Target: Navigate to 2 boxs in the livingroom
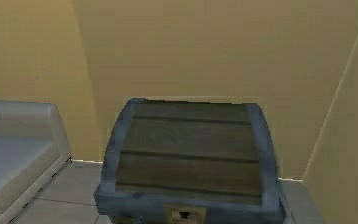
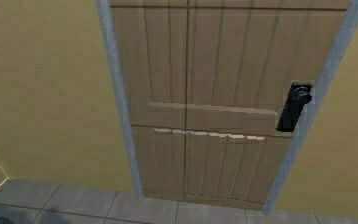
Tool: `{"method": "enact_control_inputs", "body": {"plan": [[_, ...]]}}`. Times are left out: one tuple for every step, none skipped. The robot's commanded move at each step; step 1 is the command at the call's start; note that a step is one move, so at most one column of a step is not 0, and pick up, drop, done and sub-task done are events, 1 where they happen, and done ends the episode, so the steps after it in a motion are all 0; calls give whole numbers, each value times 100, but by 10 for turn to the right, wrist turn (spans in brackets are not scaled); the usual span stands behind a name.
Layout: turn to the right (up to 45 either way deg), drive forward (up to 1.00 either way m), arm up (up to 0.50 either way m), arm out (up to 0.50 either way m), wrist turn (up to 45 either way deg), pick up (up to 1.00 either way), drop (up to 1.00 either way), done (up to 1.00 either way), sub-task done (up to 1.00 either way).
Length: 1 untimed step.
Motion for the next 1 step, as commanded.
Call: {"method": "enact_control_inputs", "body": {"plan": [[0,0,0,0,0,0,0,100,0]]}}
